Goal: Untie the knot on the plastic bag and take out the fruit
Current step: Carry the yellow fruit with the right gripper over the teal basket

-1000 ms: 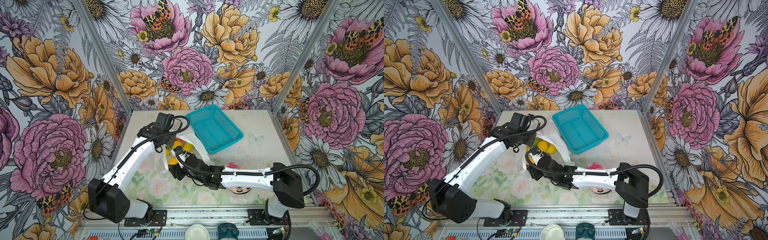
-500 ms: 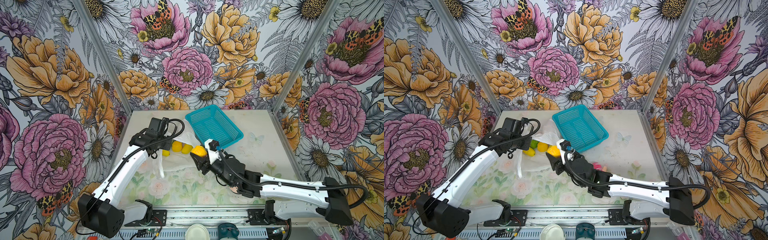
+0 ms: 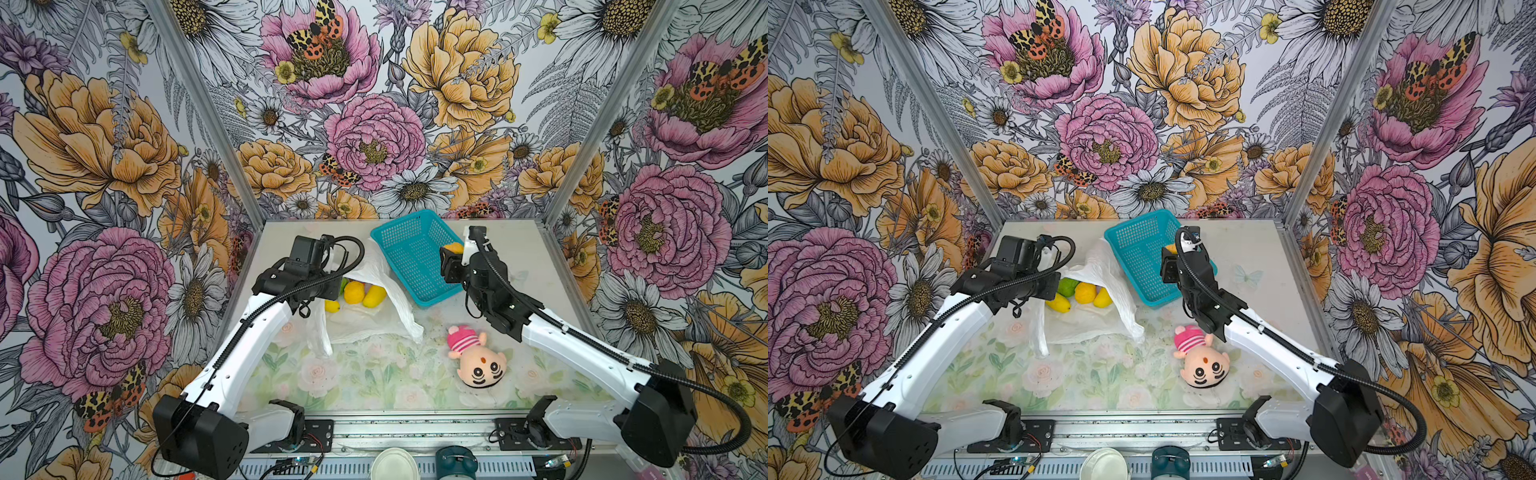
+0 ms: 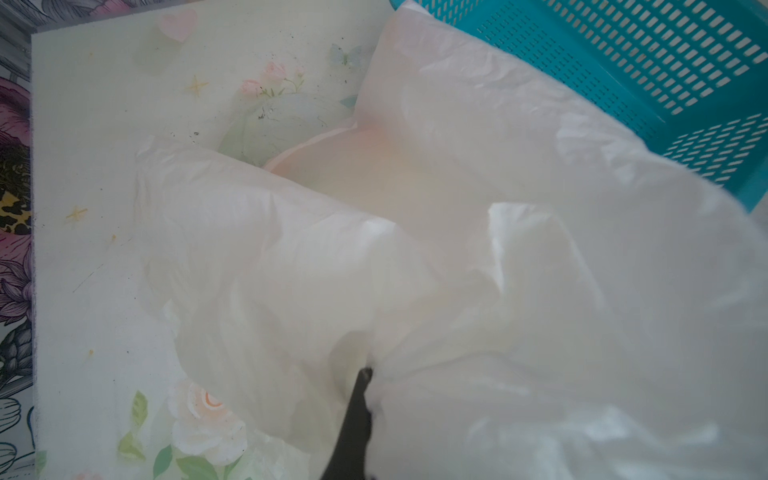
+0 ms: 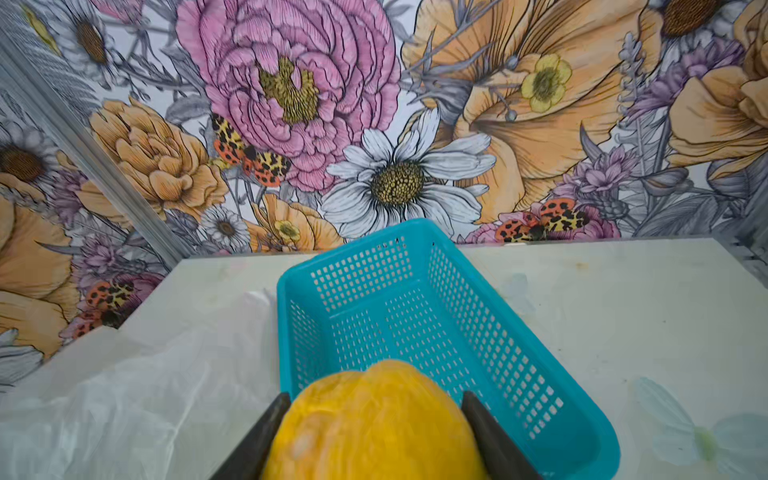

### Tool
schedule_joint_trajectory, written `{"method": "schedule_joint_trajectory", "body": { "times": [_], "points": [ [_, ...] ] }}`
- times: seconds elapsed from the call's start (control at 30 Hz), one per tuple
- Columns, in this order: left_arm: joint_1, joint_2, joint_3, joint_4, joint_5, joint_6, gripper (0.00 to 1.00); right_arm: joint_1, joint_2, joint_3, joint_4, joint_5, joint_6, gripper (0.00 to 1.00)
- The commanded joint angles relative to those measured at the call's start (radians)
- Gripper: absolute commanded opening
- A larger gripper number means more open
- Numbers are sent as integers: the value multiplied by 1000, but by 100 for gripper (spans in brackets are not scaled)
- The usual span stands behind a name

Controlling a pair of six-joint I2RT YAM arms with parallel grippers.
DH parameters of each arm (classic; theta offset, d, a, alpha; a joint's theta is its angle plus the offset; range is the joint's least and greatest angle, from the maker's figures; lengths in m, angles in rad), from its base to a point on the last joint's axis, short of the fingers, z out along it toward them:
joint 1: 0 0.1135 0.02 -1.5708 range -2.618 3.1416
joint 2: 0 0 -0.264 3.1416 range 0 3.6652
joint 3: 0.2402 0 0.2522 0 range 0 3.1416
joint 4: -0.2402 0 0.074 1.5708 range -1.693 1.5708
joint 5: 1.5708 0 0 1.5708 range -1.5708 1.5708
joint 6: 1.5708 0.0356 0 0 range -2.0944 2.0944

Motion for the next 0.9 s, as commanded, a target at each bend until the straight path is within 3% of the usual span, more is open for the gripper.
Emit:
{"method": "schedule_joint_trajectory", "body": {
  "times": [0.0, 0.17, 0.87],
  "points": [
    [-36, -41, -18, 45, 1, 32, 0, -48, 91, 102, -136, -131, 7, 41],
    [-98, -77, -42, 64, -82, 48, 0, -145, 229, 178, -192, -273, 24, 40],
    [-106, -80, -40, 60, -106, 44, 0, -288, 685, 459, -316, -371, 2, 47]
  ]
}}
